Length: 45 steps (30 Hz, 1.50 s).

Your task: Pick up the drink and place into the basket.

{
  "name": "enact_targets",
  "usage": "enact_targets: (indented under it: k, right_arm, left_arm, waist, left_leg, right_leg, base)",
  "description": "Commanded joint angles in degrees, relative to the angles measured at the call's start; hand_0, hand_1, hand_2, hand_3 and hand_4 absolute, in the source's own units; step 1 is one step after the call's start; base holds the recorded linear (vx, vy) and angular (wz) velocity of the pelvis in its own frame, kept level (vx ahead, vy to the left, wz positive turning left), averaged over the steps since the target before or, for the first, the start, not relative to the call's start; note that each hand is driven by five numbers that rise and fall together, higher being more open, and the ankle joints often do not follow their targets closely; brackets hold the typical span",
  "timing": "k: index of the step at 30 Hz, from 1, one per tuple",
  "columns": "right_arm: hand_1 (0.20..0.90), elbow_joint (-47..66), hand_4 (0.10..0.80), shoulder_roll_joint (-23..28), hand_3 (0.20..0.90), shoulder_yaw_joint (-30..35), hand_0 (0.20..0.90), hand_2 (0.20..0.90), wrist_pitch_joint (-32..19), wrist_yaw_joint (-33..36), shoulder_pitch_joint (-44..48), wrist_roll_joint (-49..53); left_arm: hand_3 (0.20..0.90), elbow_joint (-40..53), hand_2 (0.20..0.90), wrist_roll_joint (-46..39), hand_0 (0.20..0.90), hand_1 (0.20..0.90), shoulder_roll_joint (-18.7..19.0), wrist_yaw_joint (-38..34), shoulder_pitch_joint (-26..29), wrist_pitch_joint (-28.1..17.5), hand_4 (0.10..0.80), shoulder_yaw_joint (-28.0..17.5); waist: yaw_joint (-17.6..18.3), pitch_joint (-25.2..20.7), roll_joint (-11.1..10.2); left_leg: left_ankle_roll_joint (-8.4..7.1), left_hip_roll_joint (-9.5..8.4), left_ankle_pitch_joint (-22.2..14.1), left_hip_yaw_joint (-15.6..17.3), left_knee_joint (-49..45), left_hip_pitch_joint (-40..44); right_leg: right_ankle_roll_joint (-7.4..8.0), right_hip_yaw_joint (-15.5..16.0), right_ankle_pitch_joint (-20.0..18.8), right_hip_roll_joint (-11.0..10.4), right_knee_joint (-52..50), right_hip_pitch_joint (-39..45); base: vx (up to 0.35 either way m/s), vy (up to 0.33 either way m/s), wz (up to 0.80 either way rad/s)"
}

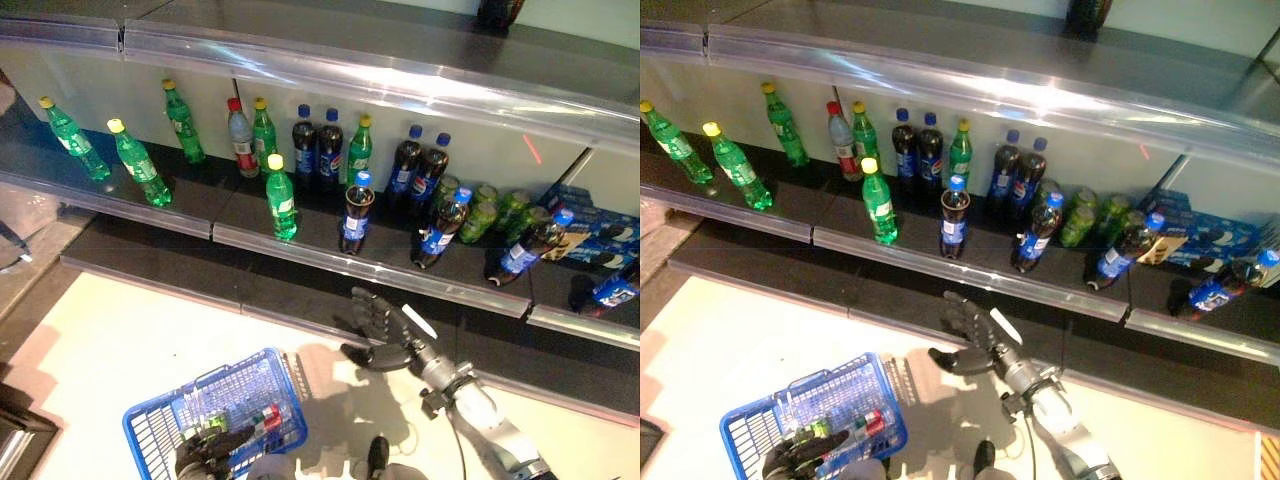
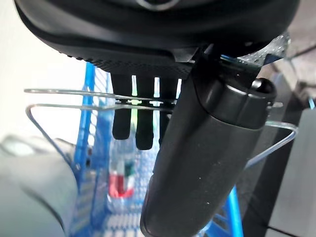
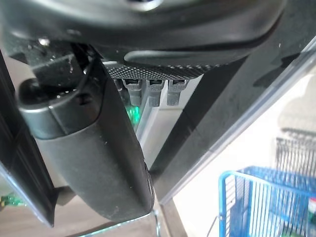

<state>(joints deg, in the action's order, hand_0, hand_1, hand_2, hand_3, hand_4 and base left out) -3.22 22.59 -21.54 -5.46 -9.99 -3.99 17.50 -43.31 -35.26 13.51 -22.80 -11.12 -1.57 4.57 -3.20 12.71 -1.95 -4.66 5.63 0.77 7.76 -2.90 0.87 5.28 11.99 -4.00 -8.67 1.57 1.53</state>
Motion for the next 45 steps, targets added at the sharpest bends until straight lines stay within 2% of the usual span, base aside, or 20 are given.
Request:
enact_targets:
  k: [1,3,4,6,8,9,10,11,13,14,16,19,20,23,24,27,31,36,37,45]
  right_arm:
    - [0.9,8.22,0.8,0.92,0.9,1.39,0.9,0.9,-6.0,-0.71,2.05,-0.19]
    - [0.9,8.81,0.8,1.16,0.9,1.58,0.9,0.9,-7.02,0.11,1.91,0.59]
    - [0.9,8.57,0.8,1.04,0.9,1.16,0.9,0.9,-7.43,0.65,2.57,0.99]
    - [0.9,7.65,0.8,0.72,0.9,0.13,0.9,0.9,-8.49,2.17,4.5,1.44]
    - [0.9,6.8,0.8,0.29,0.9,0.07,0.9,0.9,-9.03,2.34,5.21,1.99]
    - [0.9,5.81,0.8,-0.39,0.9,0.21,0.9,0.9,-9.53,2.08,5.51,1.89]
    - [0.9,5.18,0.8,-1.05,0.9,0.06,0.9,0.9,-9.94,2.27,6.06,1.19]
    - [0.9,5.14,0.8,-1.11,0.9,0.03,0.9,0.9,-9.96,2.32,6.17,1.07]
    - [0.9,5.16,0.8,-1.81,0.9,-0.45,0.9,0.9,-9.75,2.9,6.68,-0.32]
    - [0.9,4.9,0.8,-1.91,0.9,-0.64,0.9,0.9,-9.68,3.03,7.02,-0.26]
    - [0.9,4.71,0.8,-1.06,0.9,-0.38,0.9,0.9,-8.11,2.37,8.23,0.92]
    - [0.9,5.9,0.8,0.12,0.9,0.46,0.9,0.9,-6.31,2.28,8.59,2.41]
    - [0.9,6.4,0.8,0.27,0.9,1.29,0.9,0.9,-5.96,2.63,7.82,2.15]
    - [0.9,6.63,0.8,0.6,0.9,2.24,0.9,0.9,-5.94,2.34,7.06,2.64]
    - [0.9,7.15,0.8,0.96,0.9,3.01,0.9,0.9,-6.22,1.49,6.15,2.23]
    - [0.9,7.63,0.8,1.11,0.9,3.49,0.9,0.9,-6.98,1.41,5.11,2.0]
    - [0.9,7.37,0.8,1.31,0.9,3.88,0.9,0.9,-7.28,1.72,4.73,1.53]
    - [0.9,9.59,0.8,3.14,0.9,5.93,0.9,0.9,-9.73,1.06,4.9,1.89]
    - [0.9,10.59,0.8,3.67,0.9,7.15,0.9,0.9,-12.42,2.25,5.67,1.37]
    - [0.9,16.1,0.8,4.57,0.9,12.33,0.9,0.9,-17.38,8.16,7.1,1.4]
  left_arm:
    - [0.2,6.91,0.3,1.35,0.3,0.3,-0.76,1.48,-1.07,-6.46,0.1,0.02]
    - [0.2,7.15,0.3,2.2,0.3,0.3,0.11,1.75,-0.27,-6.43,0.1,0.7]
    - [0.2,7.37,0.3,2.72,0.3,0.3,0.6,1.41,0.36,-6.32,0.1,0.98]
    - [0.2,7.63,0.3,2.75,0.3,0.3,2.22,1.16,2.82,-5.94,0.1,1.16]
    - [0.2,7.83,0.3,2.46,0.3,0.3,3.3,0.91,4.1,-5.96,0.1,1.75]
    - [0.2,8.16,0.3,1.96,0.3,0.3,3.9,0.77,4.79,-5.54,0.1,1.75]
    - [0.2,8.47,0.3,1.64,0.3,0.3,3.94,0.75,5.67,-5.17,0.1,1.33]
    - [0.2,8.45,0.3,1.61,0.3,0.3,3.95,0.8,5.81,-5.15,0.1,1.28]
    - [0.2,7.83,0.3,0.97,0.3,0.3,3.8,0.38,6.56,-5.53,0.1,1.59]
    - [0.2,7.55,0.3,0.65,0.3,0.3,3.94,0.34,6.6,-5.56,0.1,1.48]
    - [0.2,6.48,0.3,-0.48,0.3,0.3,3.86,-0.66,6.37,-5.47,0.1,1.19]
    - [0.2,6.12,0.3,-1.08,0.3,0.3,3.25,-0.35,5.14,-4.85,0.1,0.83]
    - [0.2,6.11,0.3,0.82,0.3,0.3,2.43,1.0,3.48,-4.86,0.1,0.75]
    - [0.2,6.01,0.3,1.63,0.3,0.3,1.5,1.61,1.82,-5.78,0.1,1.07]
    - [0.2,5.92,0.3,1.48,0.3,0.3,1.11,1.98,1.21,-6.23,0.1,1.19]
    - [0.2,6.34,0.3,1.95,0.3,0.3,0.83,1.74,1.47,-5.75,0.1,1.81]
    - [0.2,5.72,0.3,2.35,0.3,0.3,0.67,1.33,1.71,-5.54,0.1,2.11]
    - [0.2,6.21,0.3,1.69,0.3,0.3,1.01,1.64,2.14,-5.49,0.1,2.32]
    - [0.2,6.01,0.3,1.73,0.3,0.3,1.18,2.21,2.79,-5.14,0.1,2.57]
    - [0.2,4.07,0.3,3.19,0.3,0.3,0.97,2.61,1.87,-5.32,0.1,1.73]
  waist:
    - [-0.51,-2.74,1.15]
    - [-0.02,-2.33,1.25]
    - [0.44,-1.64,1.47]
    - [1.87,0.48,1.92]
    - [2.42,1.41,1.72]
    - [2.35,1.72,1.56]
    - [1.92,1.61,1.54]
    - [1.91,1.69,1.58]
    - [1.79,1.26,1.69]
    - [1.5,1.08,1.69]
    - [0.57,0.23,1.57]
    - [0.37,-0.33,1.74]
    - [0.22,-0.81,1.74]
    - [0.33,-1.39,1.84]
    - [0.73,-1.84,2.02]
    - [1.39,-2.21,2.33]
    - [1.85,-2.26,2.66]
    - [2.44,-1.38,3.1]
    - [2.4,-1.01,3.15]
    - [2.61,-3.59,3.25]
  left_leg:
    - [0.13,-2.11,4.52,-3.01,-3.82,-5.34]
    - [1.5,-2.41,3.45,-1.57,-2.44,-4.14]
    - [2.29,-2.63,3.32,-1.67,-1.79,-3.08]
    - [3.47,-2.35,2.93,-2.5,-0.96,-1.36]
    - [3.57,-2.4,2.51,-3.2,-1.1,-0.97]
    - [3.32,-2.21,2.37,-3.79,-1.43,-0.81]
    - [2.77,-1.62,2.32,-4.54,-1.89,-1.21]
    - [2.68,-1.51,2.25,-4.65,-1.95,-1.14]
    - [1.93,-0.34,1.81,-5.11,-1.95,-1.16]
    - [1.54,0.34,1.7,-4.41,-2.29,-1.15]
    - [-0.14,3.08,1.6,-3.33,-3.79,-1.47]
    - [-1.44,5.31,2.34,-4.31,-3.08,-0.89]
    - [-2.1,6.47,3.12,-4.9,-1.63,-0.27]
    - [-2.46,7.47,4.11,-5.29,0.1,0.1]
    - [-2.81,8.34,4.95,-4.86,1.25,0.25]
    - [-3.29,9.29,5.87,-3.91,2.02,0.13]
    - [-3.67,9.63,6.14,-3.8,1.85,0.27]
    - [-3.88,9.05,5.79,-2.67,-1.14,-1.12]
    - [-3.89,8.63,5.76,-2.14,-1.72,-1.64]
    - [-3.28,8.8,5.99,-1.15,2.58,1.58]
  right_leg:
    - [-1.89,1.74,1.37,2.41,-0.63,4.13]
    - [-1.69,2.98,3.5,2.85,-7.57,1.78]
    - [-0.65,2.42,2.77,2.94,-13.05,-1.16]
    - [1.87,-0.81,-0.02,3.28,-24.1,-8.35]
    - [2.29,-1.99,-0.46,2.37,-24.49,-9.49]
    - [2.8,-2.41,-0.94,-0.25,-21.94,-8.47]
    - [3.8,-4.2,-2.67,-4.54,-16.49,-6.78]
    - [3.92,-4.45,-2.86,-5.07,-15.65,-6.38]
    - [4.95,-6.76,-6.87,-9.35,-11.44,-6.14]
    - [5.15,-5.83,-5.98,-9.75,-9.86,-5.29]
    - [5.34,-2.67,-4.16,-9.46,-5.84,-2.54]
    - [4.47,-2.59,-2.94,-7.82,-4.91,-1.51]
    - [3.71,-1.95,-2.59,-6.78,-3.59,-0.44]
    - [3.21,-1.78,-2.25,-5.89,-2.69,0.14]
    - [2.85,-1.28,-1.86,-5.43,-2.54,0.23]
    - [2.31,-0.57,-0.98,-4.94,-3.09,0.14]
    - [1.78,-0.15,0.0,-4.72,-4.23,0.08]
    - [1.09,0.23,0.67,-4.75,-5.59,-0.12]
    - [1.27,0.58,0.58,-5.16,-5.46,0.36]
    - [2.38,0.39,0.67,-5.83,-4.4,2.0]
  base:
    - [0.05,0.117,-0.04]
    - [0.009,0.113,-0.1]
    - [-0.06,0.099,-0.17]
    - [-0.101,0.029,-0.56]
    - [-0.058,-0.1,-0.44]
    - [-0.034,-0.277,0.12]
    - [-0.035,-0.292,0.19]
    - [-0.055,-0.334,0.21]
    - [-0.041,-0.287,0.2]
    - [-0.005,-0.322,0.14]
    - [0.019,-0.339,0.01]
    - [0.036,-0.27,-0.14]
    - [0.042,-0.2,0.01]
    - [0.016,-0.125,0.0]
    - [-0.005,-0.056,-0.02]
    - [-0.002,-0.019,0.0]
    - [0.043,0.015,0.04]
    - [0.002,0.038,0.03]
    - [-0.022,0.014,0.05]
    - [0.039,0.043,0.09]
